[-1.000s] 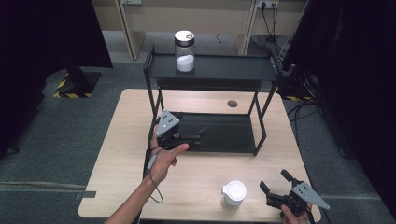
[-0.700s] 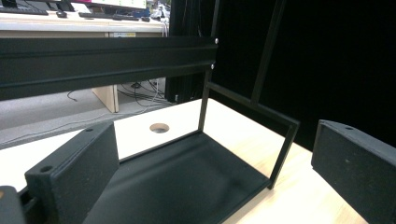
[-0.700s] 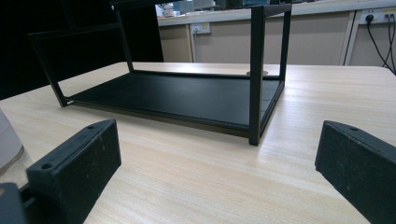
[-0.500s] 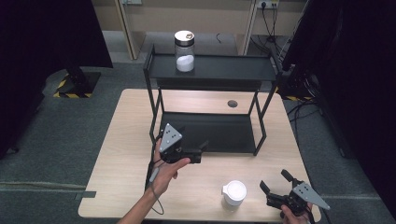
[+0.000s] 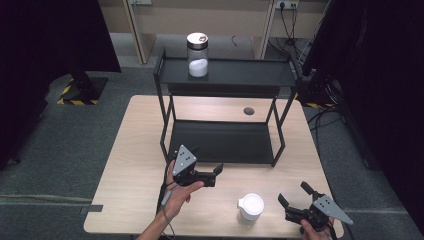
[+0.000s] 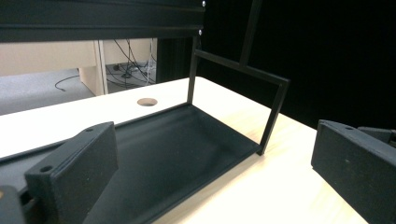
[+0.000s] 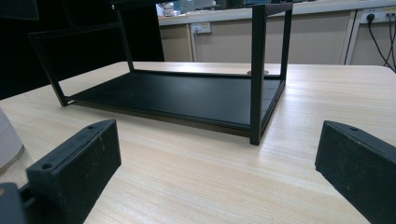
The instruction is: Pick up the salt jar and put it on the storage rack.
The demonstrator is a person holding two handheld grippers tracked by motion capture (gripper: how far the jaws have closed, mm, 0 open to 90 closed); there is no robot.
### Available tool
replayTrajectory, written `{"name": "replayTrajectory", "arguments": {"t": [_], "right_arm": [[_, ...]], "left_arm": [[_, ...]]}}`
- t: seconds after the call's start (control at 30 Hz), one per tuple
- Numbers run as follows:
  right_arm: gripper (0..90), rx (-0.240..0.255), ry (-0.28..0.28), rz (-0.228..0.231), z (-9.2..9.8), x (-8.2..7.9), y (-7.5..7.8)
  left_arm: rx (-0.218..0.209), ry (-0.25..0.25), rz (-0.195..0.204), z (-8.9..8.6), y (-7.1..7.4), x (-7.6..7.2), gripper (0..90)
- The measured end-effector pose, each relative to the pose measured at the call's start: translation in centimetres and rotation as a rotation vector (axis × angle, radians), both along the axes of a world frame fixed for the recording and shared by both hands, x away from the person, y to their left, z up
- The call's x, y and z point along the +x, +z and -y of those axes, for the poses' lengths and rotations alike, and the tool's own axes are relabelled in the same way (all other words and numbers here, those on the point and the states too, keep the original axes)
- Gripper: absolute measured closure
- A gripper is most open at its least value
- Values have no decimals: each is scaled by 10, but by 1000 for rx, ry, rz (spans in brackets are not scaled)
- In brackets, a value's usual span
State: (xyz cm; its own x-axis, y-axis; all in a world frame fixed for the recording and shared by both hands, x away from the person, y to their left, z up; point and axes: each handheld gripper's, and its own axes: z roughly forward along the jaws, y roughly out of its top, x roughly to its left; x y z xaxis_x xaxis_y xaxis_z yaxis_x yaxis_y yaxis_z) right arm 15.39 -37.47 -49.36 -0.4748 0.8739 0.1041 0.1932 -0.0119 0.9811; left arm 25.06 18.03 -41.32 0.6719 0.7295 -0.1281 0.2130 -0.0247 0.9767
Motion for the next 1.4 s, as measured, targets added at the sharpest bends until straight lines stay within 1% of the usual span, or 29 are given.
{"name": "replayTrajectory", "arguments": {"t": [0.13, 0.27, 0.43, 0.53, 0.6, 0.67, 0.73, 0.83, 0.9, 1.0, 1.13, 1.23, 1.33, 1.4], "right_arm": [[2, -1, 1, 0, 0, 0, 0], [3, 1, 1, 1, 0, 0, 0], [3, 2, 2, 0, 1, -1, 0], [3, -1, 6, 1, 1, -1, 1], [3, -2, 6, 3, 1, -1, 1], [3, 2, 5, 2, 1, -1, 1], [3, 2, 4, 1, 2, -1, 1], [3, 2, 5, 2, 2, -2, 1], [2, 1, 6, 1, 2, -2, 1], [3, 0, 6, 1, 2, -2, 1], [2, 1, 6, 1, 2, -2, 1], [3, 0, 7, 5, 2, -2, 1], [3, 0, 7, 6, 3, -3, 1], [2, 1, 6, 5, 3, -3, 1]], "left_arm": [[9, -5, -7, 0, -4, -1, 2], [16, -8, 1, -1, -8, -4, 2], [35, -17, -19, -2, -18, -8, 2], [37, -16, -21, -3, -23, -10, 2], [41, -17, -19, -3, -25, -12, 2], [56, -23, -4, -3, -29, -15, 2], [66, -34, 1, -4, -32, -18, 2], [67, -46, -4, -5, -37, -20, 2], [69, -46, -1, -6, -39, -21, 2], [60, -43, 4, -9, -42, -23, 2], [56, -38, -1, -12, -44, -24, 2], [57, -37, -3, -12, -47, -26, 2], [66, -37, 3, -12, -51, -28, 2], [65, -40, -3, -12, -54, -28, 2]]}}
